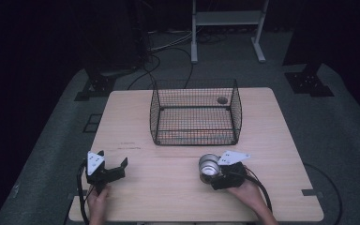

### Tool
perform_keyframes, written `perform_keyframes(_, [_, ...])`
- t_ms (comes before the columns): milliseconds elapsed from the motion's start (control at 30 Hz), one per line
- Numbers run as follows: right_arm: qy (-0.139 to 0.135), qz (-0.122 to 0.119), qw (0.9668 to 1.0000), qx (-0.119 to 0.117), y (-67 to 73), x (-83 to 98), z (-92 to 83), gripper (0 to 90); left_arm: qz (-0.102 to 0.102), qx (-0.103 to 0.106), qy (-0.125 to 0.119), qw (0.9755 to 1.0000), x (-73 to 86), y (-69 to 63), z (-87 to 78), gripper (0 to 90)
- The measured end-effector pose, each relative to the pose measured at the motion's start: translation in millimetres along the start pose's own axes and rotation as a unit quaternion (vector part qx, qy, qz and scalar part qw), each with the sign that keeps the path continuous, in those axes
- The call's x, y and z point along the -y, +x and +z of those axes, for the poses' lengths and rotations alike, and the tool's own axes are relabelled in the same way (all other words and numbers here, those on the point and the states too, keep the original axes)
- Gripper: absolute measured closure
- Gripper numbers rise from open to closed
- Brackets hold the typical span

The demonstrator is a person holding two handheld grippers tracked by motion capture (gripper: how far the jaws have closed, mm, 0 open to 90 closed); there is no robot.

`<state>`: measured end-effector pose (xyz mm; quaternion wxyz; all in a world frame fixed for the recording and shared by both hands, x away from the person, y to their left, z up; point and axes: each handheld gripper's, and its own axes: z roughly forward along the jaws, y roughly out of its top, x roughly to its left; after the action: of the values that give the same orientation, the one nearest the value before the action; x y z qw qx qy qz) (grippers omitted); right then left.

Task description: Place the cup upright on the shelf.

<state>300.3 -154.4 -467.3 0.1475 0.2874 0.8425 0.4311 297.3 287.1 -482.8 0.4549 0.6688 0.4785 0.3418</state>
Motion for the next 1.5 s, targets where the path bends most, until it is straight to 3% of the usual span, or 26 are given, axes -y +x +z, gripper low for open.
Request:
perform_keyframes(467, [-0.004, 0.002, 0.9999, -0.01, -1.9, -9.0, -19.3, 18.1, 0.004, 0.0, 0.003, 1.0, -0.2, -0.4, 0.4, 0.0])
perform_keyframes(633, [-0.02, 0.004, 0.9995, -0.025, -6.2, -28.0, -32.9, 18.1, 0.005, 0.001, 0.003, 1.0, -0.2, -0.4, 0.4, 0.0])
perform_keyframes(1033, [-0.032, 0.007, 0.9983, -0.048, -21.6, -65.9, -46.5, 18.1, 0.005, 0.001, 0.003, 1.0, -0.1, -0.5, 0.4, 0.0])
perform_keyframes(1500, [-0.033, -0.011, 0.999, -0.03, -38.6, -109.2, -46.7, 18.1, 0.006, 0.001, 0.004, 1.0, -0.2, -0.3, 0.2, 0.0])
